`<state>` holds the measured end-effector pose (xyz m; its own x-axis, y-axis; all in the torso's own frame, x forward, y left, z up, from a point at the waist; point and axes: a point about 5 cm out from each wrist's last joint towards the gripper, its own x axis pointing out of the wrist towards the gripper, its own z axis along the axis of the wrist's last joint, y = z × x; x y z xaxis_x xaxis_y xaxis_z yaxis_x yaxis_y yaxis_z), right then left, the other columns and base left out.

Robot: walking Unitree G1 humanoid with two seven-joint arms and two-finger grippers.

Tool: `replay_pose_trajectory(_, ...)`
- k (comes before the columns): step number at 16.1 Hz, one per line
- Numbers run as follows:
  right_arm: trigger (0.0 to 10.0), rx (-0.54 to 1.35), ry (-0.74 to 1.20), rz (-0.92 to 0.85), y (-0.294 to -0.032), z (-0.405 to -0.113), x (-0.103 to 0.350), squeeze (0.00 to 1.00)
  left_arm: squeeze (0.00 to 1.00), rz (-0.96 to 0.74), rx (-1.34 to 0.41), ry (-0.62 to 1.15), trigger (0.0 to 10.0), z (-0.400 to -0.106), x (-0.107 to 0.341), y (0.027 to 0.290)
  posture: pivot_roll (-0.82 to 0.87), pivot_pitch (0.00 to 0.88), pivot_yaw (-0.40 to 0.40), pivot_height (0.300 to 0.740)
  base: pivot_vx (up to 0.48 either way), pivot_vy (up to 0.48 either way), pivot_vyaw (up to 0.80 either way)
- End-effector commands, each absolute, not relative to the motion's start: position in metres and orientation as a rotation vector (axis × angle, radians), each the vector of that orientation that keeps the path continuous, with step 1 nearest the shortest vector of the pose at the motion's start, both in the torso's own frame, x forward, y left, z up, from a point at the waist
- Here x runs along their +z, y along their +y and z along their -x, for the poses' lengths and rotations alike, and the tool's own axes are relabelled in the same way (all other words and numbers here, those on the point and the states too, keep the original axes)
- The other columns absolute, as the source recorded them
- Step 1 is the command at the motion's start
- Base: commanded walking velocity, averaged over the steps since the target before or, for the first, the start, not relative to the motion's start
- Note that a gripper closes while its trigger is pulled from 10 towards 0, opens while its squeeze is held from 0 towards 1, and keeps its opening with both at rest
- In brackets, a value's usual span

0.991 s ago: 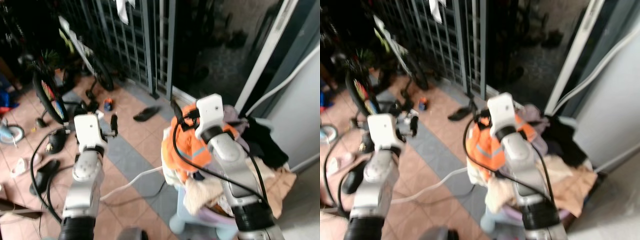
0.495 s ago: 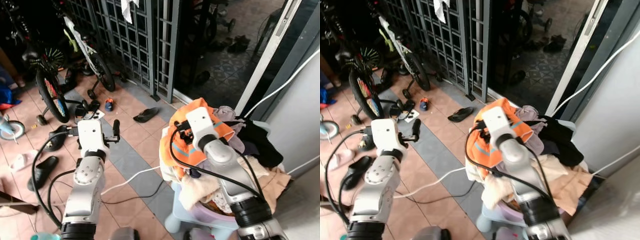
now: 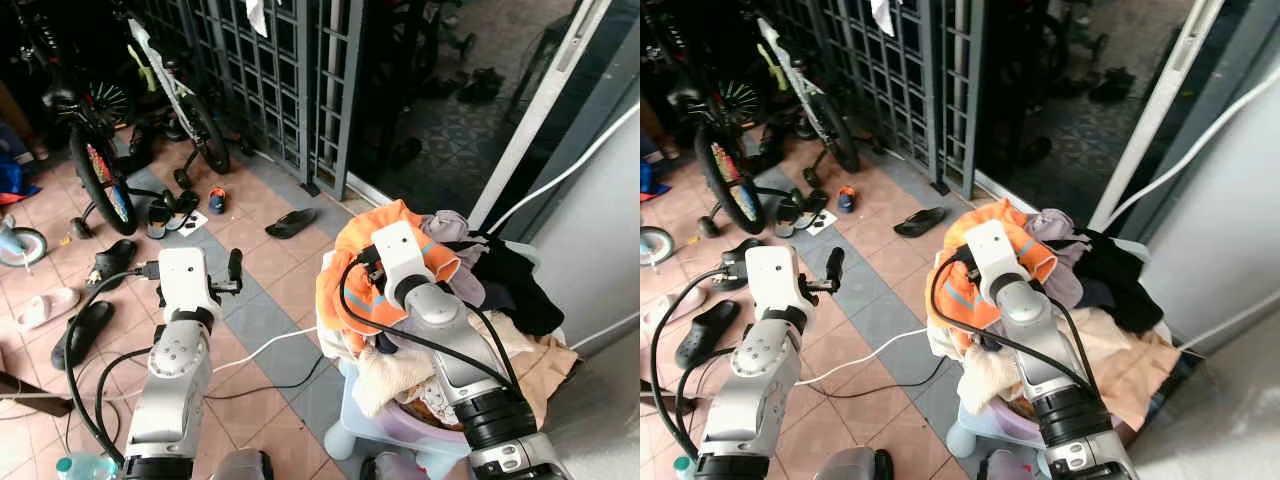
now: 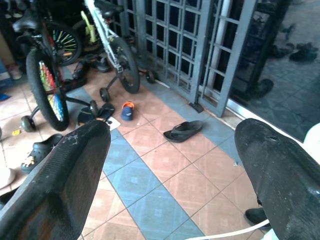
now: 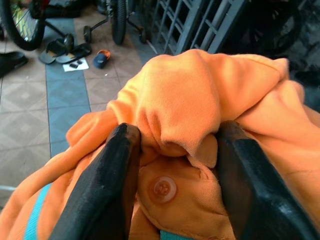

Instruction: Clothes washing

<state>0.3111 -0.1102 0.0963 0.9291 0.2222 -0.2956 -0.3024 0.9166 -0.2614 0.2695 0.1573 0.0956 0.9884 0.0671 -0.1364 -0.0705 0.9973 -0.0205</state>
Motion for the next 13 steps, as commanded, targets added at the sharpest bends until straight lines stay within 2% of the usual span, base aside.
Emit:
replay_pose_trajectory(1, 0.0, 0.238, 0.349, 0.285, -0.118, -0.305, 0.077, 0.00, 0.00, 0.034, 0.079, 0.146, 10.0, -0.271, 0.095, 0.160, 0.02, 0.062, 0.052, 0.740, 0.000, 0.000, 0.00)
replay_pose_trajectory(4, 0.0, 0.246, 0.351, 0.292, -0.114, -0.304, 0.076, 0.00, 0.00, 0.024, 0.059, 0.135, 10.0, -0.276, 0.098, 0.156, 0.01, 0.053, 0.044, 0.740, 0.000, 0.000, 0.00)
replay_pose_trajectory(9, 0.0, 0.196, 0.342, 0.305, -0.123, -0.307, 0.077, 0.00, 0.00, 0.028, 0.072, 0.136, 10.0, -0.276, 0.097, 0.156, 0.01, 0.050, 0.034, 0.740, 0.000, 0.000, 0.00)
replay_pose_trajectory(13, 0.0, 0.194, 0.292, 0.221, -0.120, -0.305, 0.083, 0.00, 0.00, 0.028, 0.061, 0.139, 10.0, -0.276, 0.096, 0.155, 0.00, 0.045, 0.039, 0.740, 0.000, 0.000, 0.00)
